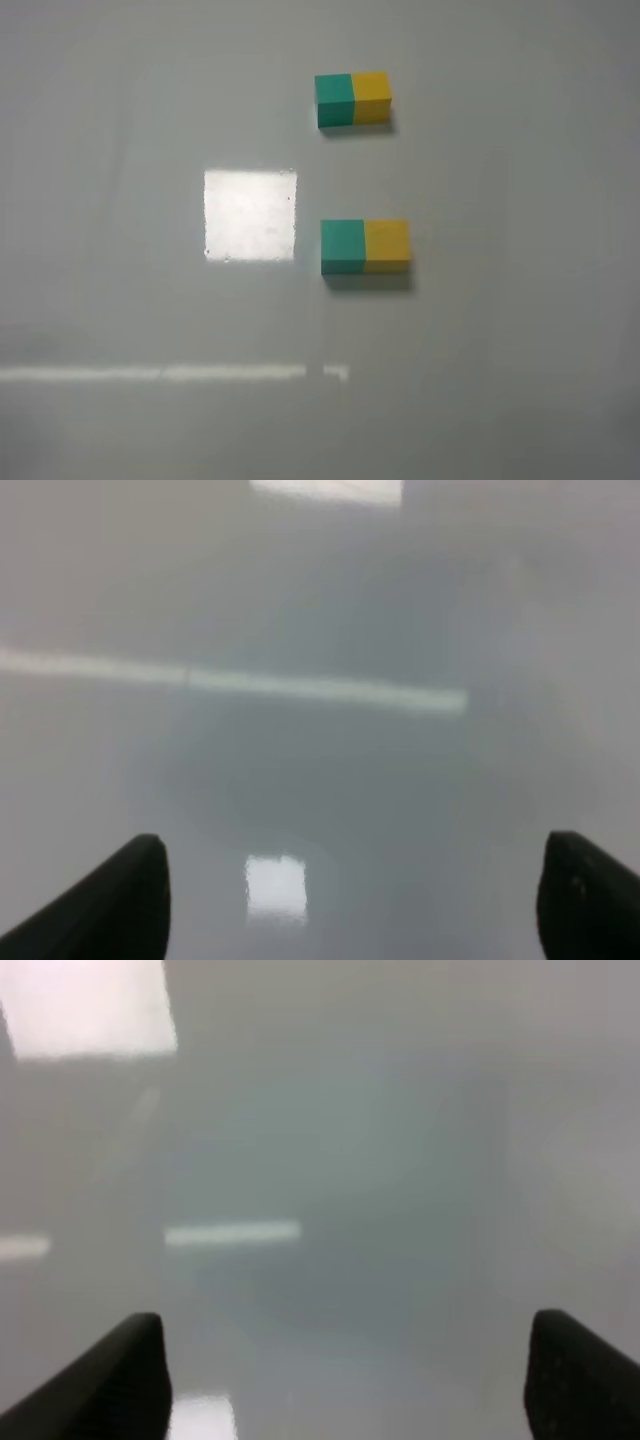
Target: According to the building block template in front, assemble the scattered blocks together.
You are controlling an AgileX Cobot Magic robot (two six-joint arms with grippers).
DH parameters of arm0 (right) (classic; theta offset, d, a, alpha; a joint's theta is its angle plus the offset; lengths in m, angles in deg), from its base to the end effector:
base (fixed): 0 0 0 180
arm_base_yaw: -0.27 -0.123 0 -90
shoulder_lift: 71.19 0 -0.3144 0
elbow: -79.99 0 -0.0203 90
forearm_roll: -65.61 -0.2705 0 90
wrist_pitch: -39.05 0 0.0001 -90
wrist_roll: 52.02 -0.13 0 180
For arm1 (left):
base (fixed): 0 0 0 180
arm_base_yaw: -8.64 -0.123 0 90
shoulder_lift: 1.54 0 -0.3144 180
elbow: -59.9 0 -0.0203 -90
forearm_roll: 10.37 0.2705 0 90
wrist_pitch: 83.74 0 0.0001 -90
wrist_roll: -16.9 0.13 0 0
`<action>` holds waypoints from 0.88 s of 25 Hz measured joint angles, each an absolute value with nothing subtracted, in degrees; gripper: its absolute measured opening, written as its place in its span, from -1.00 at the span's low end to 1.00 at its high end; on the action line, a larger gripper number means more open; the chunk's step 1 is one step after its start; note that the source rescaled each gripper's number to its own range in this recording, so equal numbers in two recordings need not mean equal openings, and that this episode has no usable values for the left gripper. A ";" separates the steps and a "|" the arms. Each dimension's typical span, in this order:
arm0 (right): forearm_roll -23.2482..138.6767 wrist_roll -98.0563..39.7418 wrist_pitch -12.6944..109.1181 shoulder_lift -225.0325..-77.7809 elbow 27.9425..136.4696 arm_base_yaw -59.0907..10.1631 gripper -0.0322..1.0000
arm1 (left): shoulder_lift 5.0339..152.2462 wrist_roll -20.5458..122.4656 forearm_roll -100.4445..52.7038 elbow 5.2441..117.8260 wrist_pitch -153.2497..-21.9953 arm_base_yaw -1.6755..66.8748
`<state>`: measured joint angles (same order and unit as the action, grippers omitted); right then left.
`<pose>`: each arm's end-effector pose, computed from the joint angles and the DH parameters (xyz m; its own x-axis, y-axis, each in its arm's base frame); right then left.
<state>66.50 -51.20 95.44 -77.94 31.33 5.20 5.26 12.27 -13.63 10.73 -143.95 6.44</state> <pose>0.0194 -0.0034 0.2819 -0.3721 0.0091 -0.9282 0.0894 0.9957 -0.0261 0.0174 -0.0058 0.2711 -0.4383 -0.1257 -0.8900 -0.0420 0.9920 -0.1194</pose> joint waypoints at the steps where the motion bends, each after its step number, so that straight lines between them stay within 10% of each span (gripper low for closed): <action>1: 66.50 -51.20 95.44 -77.94 31.33 5.20 0.42 | 5.26 12.27 -13.63 10.73 -143.95 6.44; 22: 66.50 -52.02 95.42 -77.94 31.33 5.20 0.36 | 5.26 12.13 -13.37 10.73 -143.96 6.44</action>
<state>66.50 -52.02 95.42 -77.94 31.33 5.20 5.26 12.13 -13.37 10.73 -143.96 6.44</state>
